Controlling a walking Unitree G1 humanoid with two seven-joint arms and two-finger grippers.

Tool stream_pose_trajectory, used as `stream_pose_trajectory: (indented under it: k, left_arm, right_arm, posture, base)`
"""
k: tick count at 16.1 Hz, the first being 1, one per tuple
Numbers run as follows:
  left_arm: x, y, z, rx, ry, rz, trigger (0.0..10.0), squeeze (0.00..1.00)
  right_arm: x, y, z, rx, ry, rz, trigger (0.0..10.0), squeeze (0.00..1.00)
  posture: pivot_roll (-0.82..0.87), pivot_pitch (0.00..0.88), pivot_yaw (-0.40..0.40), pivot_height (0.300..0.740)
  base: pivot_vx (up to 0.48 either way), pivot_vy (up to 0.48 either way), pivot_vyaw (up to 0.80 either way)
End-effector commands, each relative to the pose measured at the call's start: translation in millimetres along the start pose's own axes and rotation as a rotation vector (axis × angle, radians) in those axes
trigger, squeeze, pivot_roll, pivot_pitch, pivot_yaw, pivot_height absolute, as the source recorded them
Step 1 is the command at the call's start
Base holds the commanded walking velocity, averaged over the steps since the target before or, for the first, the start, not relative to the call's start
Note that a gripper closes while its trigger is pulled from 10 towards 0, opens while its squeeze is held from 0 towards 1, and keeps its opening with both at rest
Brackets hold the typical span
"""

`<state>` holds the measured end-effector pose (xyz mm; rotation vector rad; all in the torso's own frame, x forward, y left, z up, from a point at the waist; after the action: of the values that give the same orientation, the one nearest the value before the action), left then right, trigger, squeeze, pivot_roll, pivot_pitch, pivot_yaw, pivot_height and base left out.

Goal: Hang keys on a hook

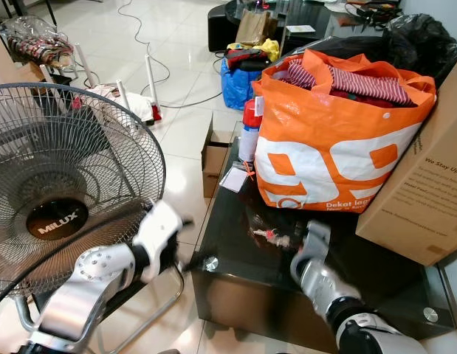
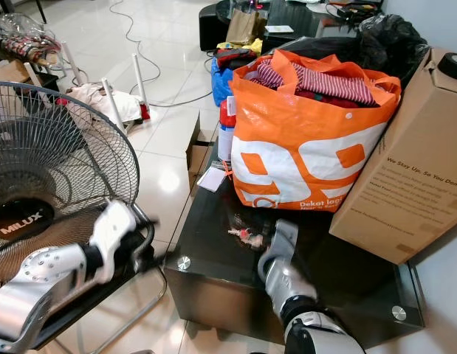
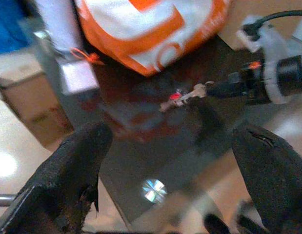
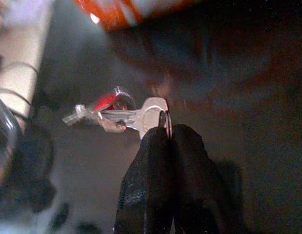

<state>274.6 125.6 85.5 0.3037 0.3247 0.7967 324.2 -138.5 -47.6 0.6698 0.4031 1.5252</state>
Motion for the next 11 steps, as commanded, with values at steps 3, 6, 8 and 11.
stream_pose_trajectory:
  k: [3, 6, 8, 11]
  left_arm:
    - [18.3, 1.9, 33.4, -0.169, -0.057, 0.178, 10.0, 0.0]
    - [32.8, 3.3, 59.7, -0.298, -0.078, 0.385, 10.0, 0.0]
    - [34.6, 1.9, 63.3, -0.327, -0.095, 0.436, 10.0, 0.0]
    - [35.6, -0.8, 67.0, -0.347, -0.085, 0.461, 10.0, 0.0]
  right_arm:
    - [-21.2, 22.3, 59.7, -0.233, 0.054, -0.018, 0.0, 0.0]
    - [-17.5, 72.0, 104.4, -0.425, 0.211, -0.022, 0.0, 0.0]
    - [0.7, 93.5, 116.9, -0.511, 0.292, -0.014, 10.0, 0.0]
    - [-1.6, 91.4, 118.4, -0.499, 0.27, -0.046, 10.0, 0.0]
  posture:
    - [-0.05, 0.0, 0.015, 0.74]
    - [-0.06, 0.0, 0.013, 0.74]
    - [-0.06, 0.0, -0.009, 0.74]
    - [-0.02, 0.0, -0.021, 0.74]
  base:
    - [0.0, 0.0, 0.0]
    - [0.0, 0.0, 0.0]
    - [0.0, 0.0, 0.0]
    - [0.0, 0.0, 0.0]
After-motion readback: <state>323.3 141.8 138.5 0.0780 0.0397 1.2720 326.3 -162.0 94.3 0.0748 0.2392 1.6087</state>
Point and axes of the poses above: a point about 5 cm out from each wrist's last joint towards the gripper, its own y axis pointing back from the gripper into the wrist, its own z axis along the axis of the wrist's last joint, x = y × z, the point moved 5 cm from there along -y, pointing out of the wrist towards the gripper, and after that the axes turned 13 degrees about y, right-handed, at the moved point
